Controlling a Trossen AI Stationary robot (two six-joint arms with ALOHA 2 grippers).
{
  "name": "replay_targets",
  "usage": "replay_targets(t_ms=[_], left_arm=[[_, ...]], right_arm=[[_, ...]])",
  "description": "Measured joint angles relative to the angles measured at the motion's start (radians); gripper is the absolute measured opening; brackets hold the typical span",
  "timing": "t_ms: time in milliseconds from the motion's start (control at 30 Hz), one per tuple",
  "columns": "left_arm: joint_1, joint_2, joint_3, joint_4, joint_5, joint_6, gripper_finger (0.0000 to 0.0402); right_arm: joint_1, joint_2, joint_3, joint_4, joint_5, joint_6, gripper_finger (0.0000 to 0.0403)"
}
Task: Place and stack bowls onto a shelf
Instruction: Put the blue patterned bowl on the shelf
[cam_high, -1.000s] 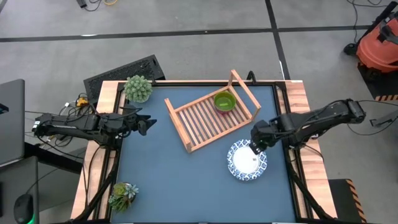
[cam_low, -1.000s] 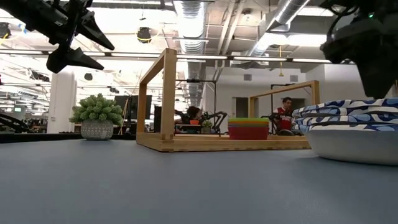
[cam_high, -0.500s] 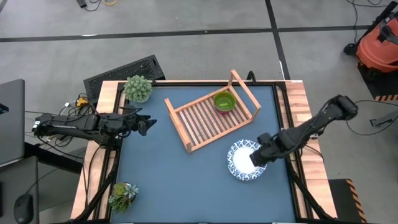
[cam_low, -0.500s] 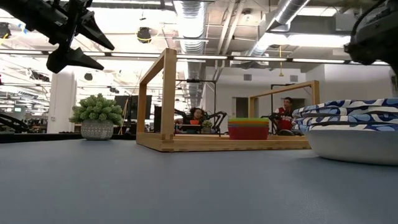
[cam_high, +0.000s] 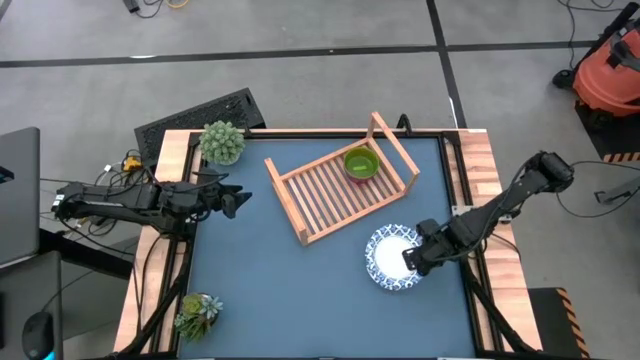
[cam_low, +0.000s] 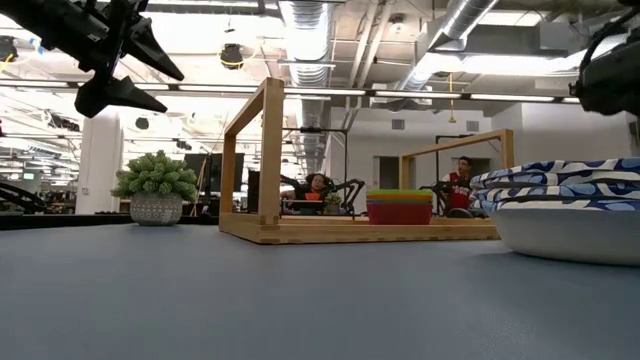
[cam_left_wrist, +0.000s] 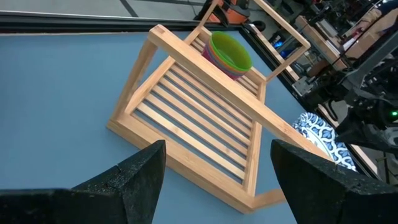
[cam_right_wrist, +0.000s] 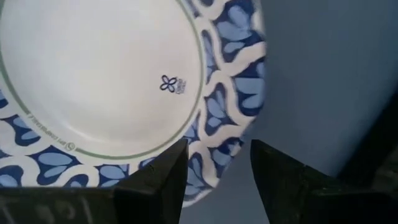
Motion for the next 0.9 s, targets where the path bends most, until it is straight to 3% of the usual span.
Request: replay_targets(t_ms=[233, 733, 900], left_arm=[[0.0, 0.0, 0.0, 0.0, -0.005, -0.001, 0.0274], [0.0, 0.0, 0.0, 0.0, -0.012, 0.004, 0.0274], [0.0, 0.0, 0.0, 0.0, -0.012, 0.016, 0.0274]], right_arm=[[-0.014, 0.0, -0.003, 0.005, 0.001, -0.006, 0.0178], [-0.034, -0.001, -0.002, -0.01, 0.0, -0.008, 0.0019], [-0.038, -0.002, 0.025, -0.035, -0.01, -0.028, 0.0016]])
